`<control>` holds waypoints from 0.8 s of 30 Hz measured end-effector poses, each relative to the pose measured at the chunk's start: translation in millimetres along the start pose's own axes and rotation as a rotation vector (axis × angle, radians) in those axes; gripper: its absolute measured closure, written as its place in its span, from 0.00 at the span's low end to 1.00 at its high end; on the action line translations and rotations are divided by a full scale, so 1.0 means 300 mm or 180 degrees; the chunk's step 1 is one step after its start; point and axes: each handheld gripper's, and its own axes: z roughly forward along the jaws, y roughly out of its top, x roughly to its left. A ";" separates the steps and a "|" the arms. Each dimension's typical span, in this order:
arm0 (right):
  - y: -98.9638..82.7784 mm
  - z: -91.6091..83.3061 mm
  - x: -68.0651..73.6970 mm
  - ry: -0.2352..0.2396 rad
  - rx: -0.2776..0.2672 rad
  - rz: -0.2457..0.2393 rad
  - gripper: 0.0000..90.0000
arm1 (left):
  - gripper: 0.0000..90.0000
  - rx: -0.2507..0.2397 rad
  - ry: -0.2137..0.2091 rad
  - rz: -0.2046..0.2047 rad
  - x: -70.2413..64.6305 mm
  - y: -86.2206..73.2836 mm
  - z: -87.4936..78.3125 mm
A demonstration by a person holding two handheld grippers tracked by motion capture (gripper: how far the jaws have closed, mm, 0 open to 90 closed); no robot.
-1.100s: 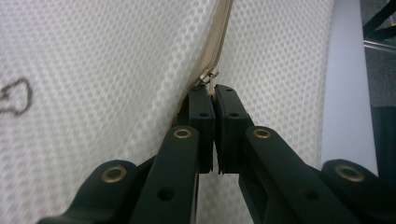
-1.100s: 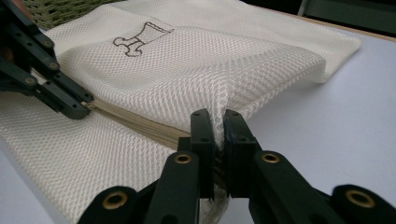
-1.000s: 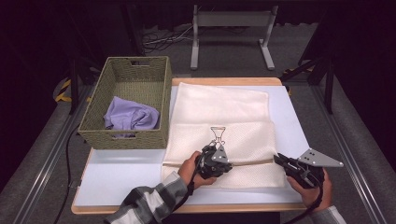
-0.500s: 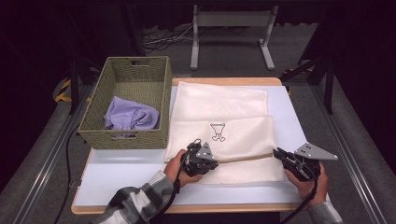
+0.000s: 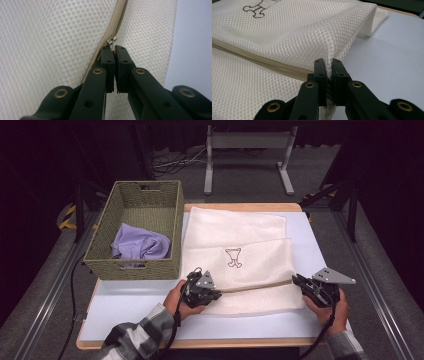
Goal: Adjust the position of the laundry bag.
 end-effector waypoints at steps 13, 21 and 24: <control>0.001 0.008 -0.001 -0.0035 0.0022 -0.0016 0.94 | 0.97 -0.0036 0.0031 -0.0165 0.029 -0.087 -0.079; 0.004 0.011 -0.002 -0.0047 0.0024 -0.0034 0.94 | 0.97 -0.0023 0.0083 -0.0210 0.038 -0.132 -0.116; 0.004 0.012 -0.002 -0.0049 0.0026 -0.0038 0.94 | 0.97 -0.0033 0.0113 -0.0232 0.042 -0.145 -0.129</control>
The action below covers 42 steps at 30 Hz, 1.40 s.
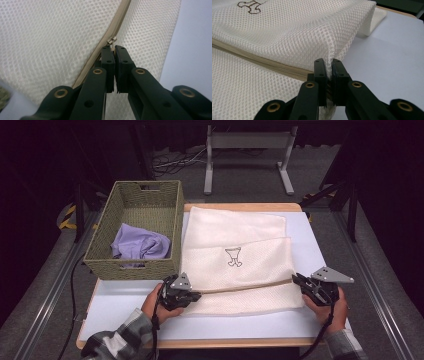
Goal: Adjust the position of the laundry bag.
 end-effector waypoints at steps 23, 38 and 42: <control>-0.004 0.011 0.001 -0.0008 0.0054 0.0002 0.94 | 0.97 -0.0030 0.0092 -0.0127 0.027 -0.095 -0.087; -0.014 0.015 0.004 0.0004 0.0105 -0.0020 0.94 | 0.97 0.0010 0.0168 -0.0128 0.039 -0.137 -0.118; -0.016 0.012 0.003 0.0004 0.0097 -0.0013 0.94 | 0.97 -0.0019 0.0154 -0.0205 0.052 -0.159 -0.125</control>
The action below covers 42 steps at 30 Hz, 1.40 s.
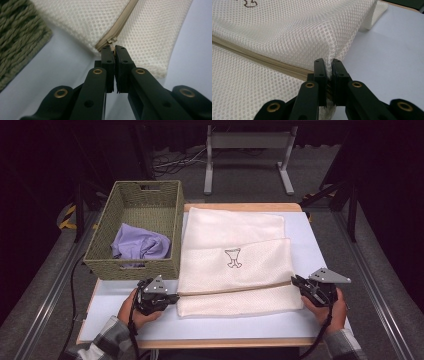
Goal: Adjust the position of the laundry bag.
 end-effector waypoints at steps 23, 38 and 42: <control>-0.020 -0.017 0.006 0.0059 0.0046 0.0011 0.94 | 0.97 0.0014 0.0128 0.0052 -0.010 -0.016 -0.012; -0.020 -0.017 0.016 0.0098 0.0005 -0.0029 0.94 | 0.95 -0.0021 0.0199 -0.0075 -0.002 0.011 0.029; -0.020 -0.016 0.017 0.0106 0.0008 -0.0036 0.94 | 0.91 -0.0019 0.0213 -0.0105 0.002 0.020 0.035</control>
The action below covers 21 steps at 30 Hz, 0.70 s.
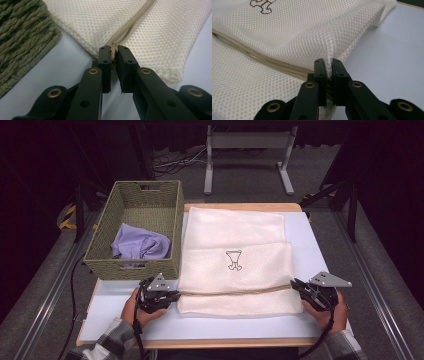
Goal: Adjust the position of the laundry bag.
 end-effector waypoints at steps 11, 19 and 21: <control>-0.002 -0.008 -0.001 -0.0077 0.0040 -0.0007 0.94 | 0.97 0.0025 -0.0111 -0.0126 0.012 -0.004 -0.009; -0.007 -0.018 -0.008 -0.0083 0.0006 0.0030 0.95 | 0.97 -0.0009 -0.0225 -0.0190 0.023 -0.028 -0.032; -0.008 -0.019 -0.003 -0.0090 0.0019 0.0013 0.95 | 0.97 -0.0014 -0.0218 -0.0174 0.021 -0.029 -0.035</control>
